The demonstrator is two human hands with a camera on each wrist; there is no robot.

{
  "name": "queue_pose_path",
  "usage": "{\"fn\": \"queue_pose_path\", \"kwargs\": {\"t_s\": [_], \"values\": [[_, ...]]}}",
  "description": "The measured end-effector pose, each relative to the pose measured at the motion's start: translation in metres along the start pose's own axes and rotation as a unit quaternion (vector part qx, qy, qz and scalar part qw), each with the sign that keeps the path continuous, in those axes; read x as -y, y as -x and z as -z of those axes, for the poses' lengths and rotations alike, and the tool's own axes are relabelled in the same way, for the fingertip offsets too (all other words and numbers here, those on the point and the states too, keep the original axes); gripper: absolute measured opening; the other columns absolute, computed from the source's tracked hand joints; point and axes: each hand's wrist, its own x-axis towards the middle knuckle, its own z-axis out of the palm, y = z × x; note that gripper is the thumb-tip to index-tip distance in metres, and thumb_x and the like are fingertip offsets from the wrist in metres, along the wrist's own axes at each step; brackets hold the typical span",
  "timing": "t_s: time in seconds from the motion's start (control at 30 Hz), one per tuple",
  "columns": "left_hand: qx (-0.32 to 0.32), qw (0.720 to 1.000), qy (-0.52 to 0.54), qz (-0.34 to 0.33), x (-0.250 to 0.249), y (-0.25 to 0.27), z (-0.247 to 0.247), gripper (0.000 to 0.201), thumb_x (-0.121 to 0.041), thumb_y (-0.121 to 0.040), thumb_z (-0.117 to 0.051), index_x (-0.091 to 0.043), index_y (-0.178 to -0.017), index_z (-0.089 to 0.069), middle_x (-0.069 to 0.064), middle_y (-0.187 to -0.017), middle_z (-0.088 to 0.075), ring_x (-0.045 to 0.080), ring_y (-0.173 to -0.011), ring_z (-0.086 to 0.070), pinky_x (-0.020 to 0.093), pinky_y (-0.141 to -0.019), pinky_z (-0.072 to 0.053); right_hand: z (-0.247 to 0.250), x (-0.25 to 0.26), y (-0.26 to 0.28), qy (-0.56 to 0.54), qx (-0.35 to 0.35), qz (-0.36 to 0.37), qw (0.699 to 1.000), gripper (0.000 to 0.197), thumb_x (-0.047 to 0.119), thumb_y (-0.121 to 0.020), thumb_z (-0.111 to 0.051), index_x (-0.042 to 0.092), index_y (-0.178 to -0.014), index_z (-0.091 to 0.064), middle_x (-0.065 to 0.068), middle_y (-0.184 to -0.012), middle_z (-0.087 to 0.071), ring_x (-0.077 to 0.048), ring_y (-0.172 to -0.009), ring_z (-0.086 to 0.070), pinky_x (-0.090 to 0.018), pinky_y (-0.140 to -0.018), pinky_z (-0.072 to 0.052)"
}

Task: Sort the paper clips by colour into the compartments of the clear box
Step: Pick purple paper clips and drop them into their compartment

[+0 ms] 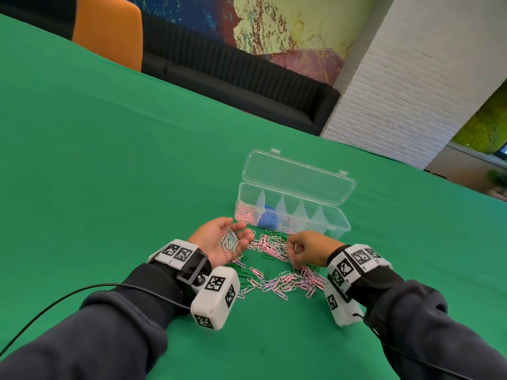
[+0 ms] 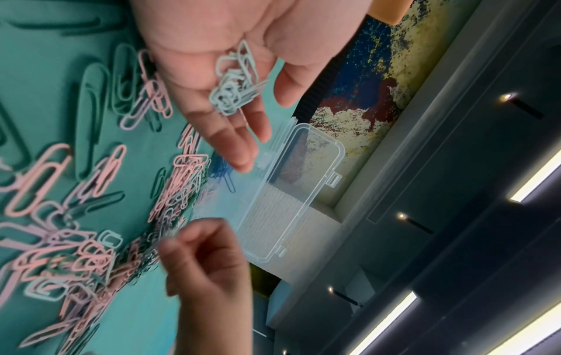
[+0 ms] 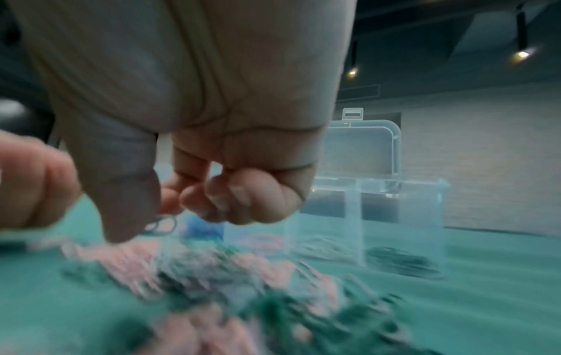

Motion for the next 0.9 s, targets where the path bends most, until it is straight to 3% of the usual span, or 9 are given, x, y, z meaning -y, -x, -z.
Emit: {"fn": "queue_pose_path", "kwargs": {"t_s": [0.17,0.23,0.33,0.43,0.6,0.67,0.77,0.83,0.9], "values": [[0.024,0.999,-0.012,0.029,0.003,0.000,-0.004,0.041,-0.027,-0.101,-0.028,0.002,-0.092,-0.056,0.022,-0.088,-0.062,0.033,-0.071,-0.068,0.039,-0.056,-0.057,0.018,0.025,0.004,-0.253,-0.116,0.100,0.955,0.017,0.008,-0.086,-0.063,0.020,-0.081,-0.053,0.007,-0.065,-0.049,-0.001,-0.050,-0.042,-0.013,-0.051,-0.038],[0.030,0.999,-0.004,0.039,0.003,0.002,-0.005,0.042,-0.026,-0.101,-0.028,0.003,-0.092,-0.056,0.023,-0.085,-0.063,0.033,-0.067,-0.069,0.041,-0.055,-0.057,0.017,0.030,0.004,-0.209,-0.104,0.093,0.968,0.017,0.008,-0.085,-0.064,0.020,-0.081,-0.053,0.008,-0.066,-0.049,-0.004,-0.055,-0.044,-0.016,-0.056,-0.040],[0.034,0.999,0.020,0.032,0.000,0.003,-0.003,0.043,-0.026,-0.102,-0.027,0.004,-0.092,-0.056,0.022,-0.083,-0.063,0.032,-0.063,-0.069,0.040,-0.054,-0.057,0.001,0.027,0.004,-0.027,0.002,0.038,0.999,0.011,0.010,-0.085,-0.064,0.018,-0.089,-0.058,0.013,-0.068,-0.048,-0.001,-0.060,-0.044,-0.013,-0.057,-0.035],[0.033,0.999,0.028,0.023,-0.001,0.003,-0.002,0.043,-0.026,-0.102,-0.027,0.004,-0.092,-0.056,0.022,-0.081,-0.064,0.031,-0.062,-0.069,0.038,-0.054,-0.057,-0.014,0.019,0.001,0.053,0.051,0.015,0.997,0.017,0.010,-0.084,-0.064,0.022,-0.077,-0.053,0.013,-0.070,-0.050,0.000,-0.063,-0.044,-0.013,-0.061,-0.038],[0.029,0.999,0.020,0.014,0.000,0.002,-0.001,0.042,-0.026,-0.102,-0.028,0.003,-0.093,-0.056,0.022,-0.081,-0.063,0.030,-0.063,-0.069,0.036,-0.054,-0.058,-0.006,0.019,0.000,0.009,0.012,0.040,0.999,0.016,0.009,-0.089,-0.054,0.019,-0.076,-0.050,0.008,-0.075,-0.051,-0.001,-0.064,-0.045,-0.009,-0.059,-0.039],[0.024,1.000,0.014,0.012,0.001,0.001,-0.002,0.042,-0.026,-0.102,-0.028,0.004,-0.093,-0.057,0.022,-0.083,-0.063,0.030,-0.063,-0.069,0.037,-0.055,-0.058,0.004,0.025,0.002,-0.105,-0.047,0.079,0.990,0.011,0.012,-0.091,-0.055,0.017,-0.081,-0.052,0.009,-0.074,-0.051,0.002,-0.060,-0.046,-0.010,-0.057,-0.040],[0.019,1.000,0.006,0.017,0.002,0.000,-0.004,0.041,-0.025,-0.101,-0.028,0.004,-0.093,-0.055,0.023,-0.089,-0.060,0.032,-0.062,-0.069,0.040,-0.055,-0.057,0.020,0.033,0.005,-0.305,-0.096,0.124,0.939,0.011,0.010,-0.090,-0.058,0.019,-0.086,-0.053,0.007,-0.071,-0.052,-0.002,-0.055,-0.048,-0.018,-0.053,-0.043],[0.023,0.999,0.004,0.022,0.002,0.000,-0.005,0.041,-0.025,-0.101,-0.028,0.004,-0.094,-0.055,0.023,-0.092,-0.060,0.032,-0.063,-0.069,0.041,-0.054,-0.057,0.022,0.031,0.007,-0.289,-0.105,0.121,0.944,0.013,0.009,-0.089,-0.059,0.021,-0.087,-0.052,0.006,-0.073,-0.053,-0.006,-0.060,-0.050,-0.018,-0.054,-0.043],[0.031,0.999,0.012,0.024,0.000,0.002,-0.005,0.041,-0.025,-0.101,-0.028,0.005,-0.094,-0.056,0.024,-0.090,-0.061,0.032,-0.063,-0.069,0.040,-0.053,-0.057,0.015,0.026,0.011,-0.183,-0.083,0.094,0.975,0.015,0.011,-0.089,-0.059,0.022,-0.082,-0.052,0.009,-0.075,-0.055,-0.004,-0.065,-0.051,-0.014,-0.061,-0.045]]}}
